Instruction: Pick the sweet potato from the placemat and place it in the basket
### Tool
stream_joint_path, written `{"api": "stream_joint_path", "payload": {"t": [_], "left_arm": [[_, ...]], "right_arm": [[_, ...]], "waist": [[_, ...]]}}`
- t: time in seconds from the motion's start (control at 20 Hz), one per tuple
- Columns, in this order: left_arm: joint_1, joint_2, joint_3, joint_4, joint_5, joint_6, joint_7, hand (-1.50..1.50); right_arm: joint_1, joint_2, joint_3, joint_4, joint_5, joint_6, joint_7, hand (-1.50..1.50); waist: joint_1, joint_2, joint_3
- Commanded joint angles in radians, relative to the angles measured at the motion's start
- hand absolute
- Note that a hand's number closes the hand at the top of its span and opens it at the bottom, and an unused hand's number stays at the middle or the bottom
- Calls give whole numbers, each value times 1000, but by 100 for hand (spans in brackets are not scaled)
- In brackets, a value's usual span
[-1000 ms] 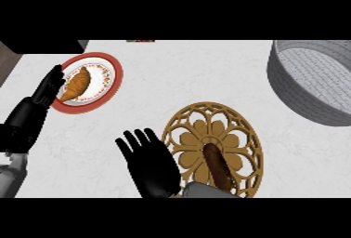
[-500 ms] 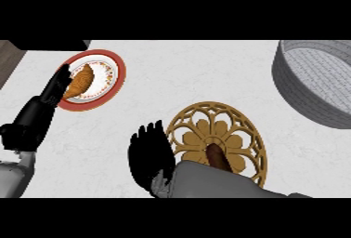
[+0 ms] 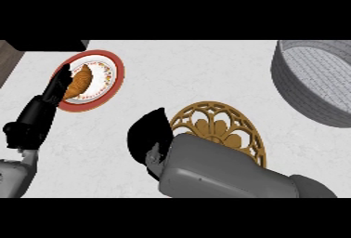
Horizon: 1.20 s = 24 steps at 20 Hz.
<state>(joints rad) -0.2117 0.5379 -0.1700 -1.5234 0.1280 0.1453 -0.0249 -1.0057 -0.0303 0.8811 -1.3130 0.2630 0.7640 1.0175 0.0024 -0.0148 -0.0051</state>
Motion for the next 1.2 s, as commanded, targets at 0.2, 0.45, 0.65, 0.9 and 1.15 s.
{"api": "stream_joint_path", "payload": {"t": [0.2, 0.45, 0.65, 0.9, 1.15], "left_arm": [[16, 3, 16, -31, -6, -3, 13, 0], [13, 17, 47, -27, 3, -17, 8, 0], [35, -16, 25, -20, -20, -3, 1, 0], [32, -47, 29, 28, -36, -6, -44, 0], [-48, -41, 46, 51, -47, -18, 12, 0]], "right_arm": [[-51, 29, 30, 56, -118, 149, 274, -150], [-1, -12, 59, 112, -118, 183, 243, -150], [42, -8, 100, 89, -99, 167, 281, -150], [104, -14, 122, 39, -43, 138, 282, -150], [127, -29, 89, -1, -28, 184, 306, -150]], "waist": [[-2, 0, 3], [-16, 4, 4], [-22, 3, 4], [-24, 7, 4], [-30, 8, 4]]}}
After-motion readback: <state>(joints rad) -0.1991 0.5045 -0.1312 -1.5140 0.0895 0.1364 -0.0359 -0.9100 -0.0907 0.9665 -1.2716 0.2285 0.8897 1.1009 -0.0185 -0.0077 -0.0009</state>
